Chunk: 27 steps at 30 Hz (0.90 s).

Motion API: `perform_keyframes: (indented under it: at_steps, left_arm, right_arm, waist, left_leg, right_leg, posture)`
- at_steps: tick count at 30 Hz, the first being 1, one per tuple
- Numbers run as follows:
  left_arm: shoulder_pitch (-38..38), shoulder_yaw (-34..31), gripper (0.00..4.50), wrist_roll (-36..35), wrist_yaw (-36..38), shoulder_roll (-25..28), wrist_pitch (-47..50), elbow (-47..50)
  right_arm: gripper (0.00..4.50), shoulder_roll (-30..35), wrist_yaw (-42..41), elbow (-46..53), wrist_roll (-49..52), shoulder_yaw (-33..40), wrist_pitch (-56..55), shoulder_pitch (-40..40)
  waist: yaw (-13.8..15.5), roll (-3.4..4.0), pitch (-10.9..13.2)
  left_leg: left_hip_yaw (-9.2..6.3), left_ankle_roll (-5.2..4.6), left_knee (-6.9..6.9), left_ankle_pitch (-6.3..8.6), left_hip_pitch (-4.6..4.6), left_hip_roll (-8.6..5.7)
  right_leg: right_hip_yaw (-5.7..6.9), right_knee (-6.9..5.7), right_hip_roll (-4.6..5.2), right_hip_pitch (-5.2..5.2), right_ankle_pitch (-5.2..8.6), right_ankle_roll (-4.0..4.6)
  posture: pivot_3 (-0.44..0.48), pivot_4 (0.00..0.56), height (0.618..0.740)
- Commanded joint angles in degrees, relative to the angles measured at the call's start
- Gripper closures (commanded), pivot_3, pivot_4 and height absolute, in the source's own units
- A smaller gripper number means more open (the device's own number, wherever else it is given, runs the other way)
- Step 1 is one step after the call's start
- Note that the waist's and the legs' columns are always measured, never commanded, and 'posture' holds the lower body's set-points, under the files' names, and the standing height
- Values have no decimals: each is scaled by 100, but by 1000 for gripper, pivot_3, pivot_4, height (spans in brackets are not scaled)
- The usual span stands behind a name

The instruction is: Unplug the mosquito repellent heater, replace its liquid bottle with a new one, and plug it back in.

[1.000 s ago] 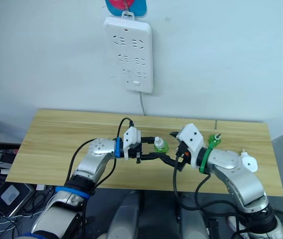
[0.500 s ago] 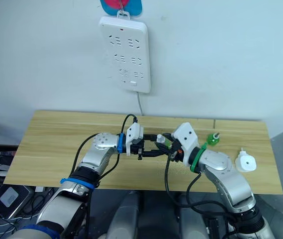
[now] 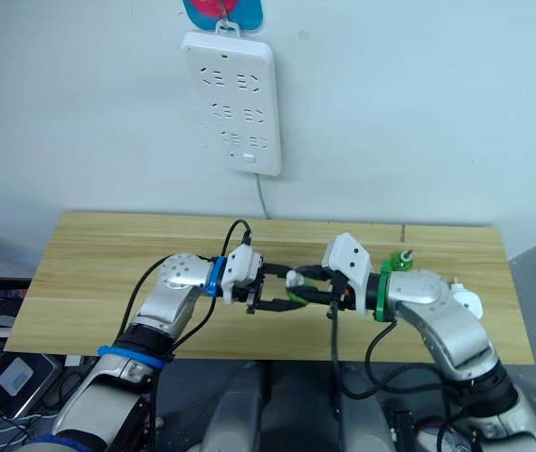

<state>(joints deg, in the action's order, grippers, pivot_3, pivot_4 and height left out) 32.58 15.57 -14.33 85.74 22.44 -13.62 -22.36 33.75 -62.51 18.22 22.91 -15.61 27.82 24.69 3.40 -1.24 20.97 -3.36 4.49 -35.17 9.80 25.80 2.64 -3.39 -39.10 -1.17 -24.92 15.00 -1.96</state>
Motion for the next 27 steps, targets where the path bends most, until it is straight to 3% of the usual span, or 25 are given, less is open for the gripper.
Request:
perform_keyframes:
  at_steps: [1,5,10,14,16,20,23,27]
  left_arm:
    - [-70,168,2289,-36,409,115,-99,237]
    - [15,135,2289,-47,453,139,-80,203]
    - [209,45,2289,22,196,-8,-173,-132]
    - [253,-52,2289,31,-63,-82,-112,-252]
    - [237,-112,2289,58,-255,-97,-85,-301]
    - [229,-270,2289,135,-837,-190,75,-404]
    - [222,-319,2289,115,-991,-230,183,-356]
    - [265,-288,2289,132,-947,-248,164,-390]
  right_arm:
    - [3506,16,-1468,-573,130,-374,-840,464]
    - [3506,-118,-1789,-1266,-46,-386,-1221,905]
    - [1825,149,-1702,-1262,-7,64,-1192,796]
    - [443,549,-1288,-787,6,571,-985,150]
    - [30,563,-646,-242,-56,841,-737,-424]
    - [30,-13,1166,1194,-227,1028,117,-1546]
    - [30,-609,2167,1736,-431,894,440,-1752]
    - [923,-1258,3041,2017,-632,601,773,-1747]
  waist:
    - [18,0,0]
    - [60,0,0]
    - [160,-1,0]
    - [297,-1,-1]
    - [318,-1,-1]
    - [334,3,-13]
    - [252,4,-16]
    - [224,3,-33]
  left_leg:
    - [-2,0,-1,0,0,0]
    - [-6,-2,-4,-1,0,0]
    - [-11,-2,-5,-1,3,-1]
    - [-27,-1,-8,-1,8,-13]
    - [-36,-1,-8,-1,8,-14]
    - [-69,1,-7,-2,7,-9]
    - [-74,29,-6,-19,5,-8]
    - [-83,53,-3,-51,4,-8]
  right_leg:
    - [2,0,0,1,0,0]
    - [5,-5,0,1,-9,14]
    - [14,-6,2,2,-11,18]
    - [38,-2,21,9,-12,20]
    - [49,-4,23,11,-12,21]
    - [84,-6,22,27,-12,21]
    - [84,-13,21,26,-12,21]
    - [92,-9,17,28,-6,11]
  posture:
    - [311,324,740]
    - [308,321,740]
    - [297,310,740]
    - [286,301,740]
    - [277,299,740]
    - [255,295,740]
    - [245,290,740]
    - [229,290,740]
